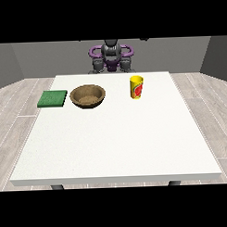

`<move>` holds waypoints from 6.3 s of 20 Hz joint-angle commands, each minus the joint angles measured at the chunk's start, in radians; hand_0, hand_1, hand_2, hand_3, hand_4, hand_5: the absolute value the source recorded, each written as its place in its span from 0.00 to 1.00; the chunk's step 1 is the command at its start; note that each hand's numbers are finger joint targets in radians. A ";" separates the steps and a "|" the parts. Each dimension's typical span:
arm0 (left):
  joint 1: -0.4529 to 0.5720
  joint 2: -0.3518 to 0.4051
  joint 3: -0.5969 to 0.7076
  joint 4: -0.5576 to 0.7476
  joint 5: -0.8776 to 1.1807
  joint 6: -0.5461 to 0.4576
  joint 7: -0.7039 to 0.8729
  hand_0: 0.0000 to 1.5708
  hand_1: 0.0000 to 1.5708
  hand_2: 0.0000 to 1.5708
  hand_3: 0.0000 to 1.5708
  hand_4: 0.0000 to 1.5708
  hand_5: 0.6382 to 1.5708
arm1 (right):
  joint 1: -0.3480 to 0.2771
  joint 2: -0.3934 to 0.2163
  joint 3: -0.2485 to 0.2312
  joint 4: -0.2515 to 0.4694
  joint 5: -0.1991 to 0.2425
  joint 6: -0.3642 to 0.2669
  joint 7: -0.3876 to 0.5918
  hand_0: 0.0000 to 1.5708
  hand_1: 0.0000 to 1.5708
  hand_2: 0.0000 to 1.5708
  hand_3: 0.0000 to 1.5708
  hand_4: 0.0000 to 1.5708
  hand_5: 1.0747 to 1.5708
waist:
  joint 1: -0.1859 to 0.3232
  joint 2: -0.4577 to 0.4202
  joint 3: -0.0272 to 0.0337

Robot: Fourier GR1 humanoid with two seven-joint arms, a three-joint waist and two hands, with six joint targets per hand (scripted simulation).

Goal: Pick the cup and pour the ball into the bowl, then pick the bowl and place it on the pad

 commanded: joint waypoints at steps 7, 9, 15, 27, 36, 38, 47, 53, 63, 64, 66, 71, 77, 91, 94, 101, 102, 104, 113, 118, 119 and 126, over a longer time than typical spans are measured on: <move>-0.164 0.016 0.047 0.121 -0.045 -0.020 -0.280 0.00 0.00 0.00 0.00 0.37 0.96 | -0.124 0.028 -0.031 0.053 0.008 0.017 -0.234 0.00 0.00 0.00 0.14 0.46 0.96 | -0.013 0.368 -0.0008; -0.186 0.010 0.048 0.164 -0.079 -0.005 -0.373 0.00 0.00 0.00 0.00 0.35 0.94 | -0.140 0.040 -0.029 0.092 0.017 0.035 -0.341 0.00 0.00 0.00 0.00 0.45 0.94 | -0.018 0.469 -0.0005; -0.128 0.012 0.083 0.369 -0.060 -0.069 -0.674 0.00 0.00 0.00 0.00 0.31 0.91 | -0.176 -0.006 -0.096 0.126 -0.042 0.089 -0.386 0.00 0.00 0.00 0.00 0.44 0.95 | -0.028 0.539 -0.0012; -0.230 0.044 0.145 0.821 -0.066 -0.128 -0.858 0.00 0.00 0.00 0.00 0.09 0.85 | -0.177 -0.101 -0.219 0.315 -0.119 0.192 -0.422 0.00 0.00 0.00 0.00 0.43 0.98 | -0.033 0.440 -0.0009; -0.341 0.075 0.233 1.079 -0.050 -0.103 -1.038 0.00 0.00 0.00 0.00 0.23 0.89 | -0.210 -0.162 -0.276 0.353 -0.183 0.268 -0.445 0.00 0.00 0.00 0.00 0.43 0.99 | -0.073 0.489 -0.0010; -0.390 0.067 0.249 1.104 -0.027 -0.097 -1.018 0.00 0.00 0.00 0.00 0.56 0.98 | -0.199 -0.167 -0.284 0.402 -0.178 0.290 -0.482 0.00 0.00 0.00 0.00 0.43 0.99 | -0.076 0.497 -0.0008; -0.437 0.127 0.256 1.258 -0.139 0.078 -1.119 0.82 0.82 1.00 1.00 0.88 0.87 | -0.226 -0.224 -0.324 0.303 -0.272 0.312 -0.370 0.00 0.00 0.00 0.11 0.41 0.99 | -0.142 0.516 -0.0010; -0.474 0.049 0.106 1.202 -0.310 0.278 -0.934 0.81 0.81 1.00 1.00 0.90 0.85 | -0.236 -0.254 -0.362 0.462 -0.279 0.325 -0.364 0.00 0.00 0.00 0.20 0.41 0.99 | -0.090 0.372 0.0006; -0.672 0.129 -0.222 1.352 -0.844 0.514 -0.489 0.86 0.86 1.00 1.00 0.92 0.97 | -0.224 -0.271 -0.342 0.591 -0.267 0.384 -0.357 0.00 0.00 0.00 0.07 0.43 0.98 | -0.111 0.263 0.0070; -0.704 0.105 -0.257 1.363 -0.894 0.521 -0.440 0.87 0.87 1.00 1.00 0.92 0.97 | -0.240 -0.264 -0.349 0.617 -0.257 0.364 -0.372 0.00 0.00 0.00 0.05 0.43 0.98 | -0.087 0.272 0.0061; -0.719 0.039 -0.300 1.385 -0.959 0.530 -0.349 0.87 0.87 1.00 1.00 0.92 0.97 | -0.250 -0.321 -0.399 0.681 -0.300 0.437 -0.402 0.00 0.00 0.00 0.00 0.43 0.98 | -0.071 0.291 0.0031; -0.821 -0.021 -0.391 1.396 -1.068 0.436 -0.105 0.87 0.87 1.00 1.00 0.93 0.96 | -0.224 -0.294 -0.370 0.741 -0.272 0.463 -0.434 0.00 0.00 0.00 0.00 0.43 0.97 | -0.092 0.261 0.0014; -0.981 -0.023 -0.512 1.414 -1.225 0.271 0.102 0.87 0.87 1.00 1.00 0.84 0.99 | -0.294 -0.327 -0.392 0.809 -0.268 0.465 -0.463 0.00 0.00 0.00 0.10 0.44 0.97 | -0.080 0.273 0.0016; -0.927 -0.023 -0.778 1.196 -1.362 -0.148 0.199 0.11 0.11 0.76 1.00 0.72 1.00 | -0.362 -0.298 -0.345 0.875 -0.231 0.433 -0.448 0.00 0.00 0.00 0.17 0.44 0.95 | -0.103 0.224 -0.0004; -0.943 -0.023 -0.734 1.160 -1.381 -0.150 0.176 0.00 0.00 0.67 0.98 0.70 1.00 | -0.403 -0.313 -0.370 0.883 -0.250 0.397 -0.423 0.00 0.00 0.00 0.17 0.44 0.95 | -0.059 0.249 -0.0006; -0.872 0.066 -0.415 0.959 -1.070 0.125 0.028 0.66 0.66 0.96 0.73 0.84 0.99 | -0.347 -0.342 -0.429 0.918 -0.221 0.332 -0.487 0.00 0.00 0.00 0.11 0.47 0.96 | 0.110 0.239 -0.0053; -0.839 0.067 -0.375 0.924 -1.016 0.153 0.003 0.60 0.60 0.87 0.69 0.83 0.98 | -0.328 -0.327 -0.425 0.921 -0.212 0.320 -0.493 0.00 0.00 0.00 0.07 0.47 0.96 | 0.140 0.233 -0.0065; -0.829 0.076 -0.246 0.870 -0.872 0.180 -0.042 0.40 0.40 0.60 0.43 0.82 0.97 | -0.350 -0.316 -0.432 0.904 -0.223 0.294 -0.483 0.00 0.00 0.00 0.08 0.49 0.98 | 0.163 0.231 -0.0125; -0.848 0.091 0.174 0.672 -0.244 -0.064 -0.205 0.00 0.00 0.00 0.00 0.67 1.00 | -0.339 -0.236 -0.418 0.924 -0.193 0.208 -0.518 0.00 0.00 0.00 0.00 0.50 0.98 | 0.288 0.312 -0.0078; -0.842 0.250 0.315 0.684 -0.041 -0.310 -0.277 0.00 0.00 0.00 0.00 0.67 0.99 | -0.354 -0.193 -0.436 0.942 -0.207 0.179 -0.583 0.00 0.00 0.00 0.00 0.46 0.99 | 0.315 0.409 -0.0021; -0.864 0.300 0.354 0.699 -0.005 -0.351 -0.239 0.00 0.00 0.00 0.00 0.67 0.99 | -0.317 -0.149 -0.407 0.940 -0.187 0.184 -0.613 0.00 0.00 0.00 0.00 0.47 0.99 | 0.299 0.390 -0.0015; -0.798 0.386 0.407 0.669 0.064 -0.419 -0.258 0.00 0.00 0.00 0.00 0.63 0.99 | -0.422 -0.147 -0.408 1.113 -0.188 0.207 -0.718 0.00 0.00 0.00 0.00 0.44 0.99 | 0.278 0.469 -0.0001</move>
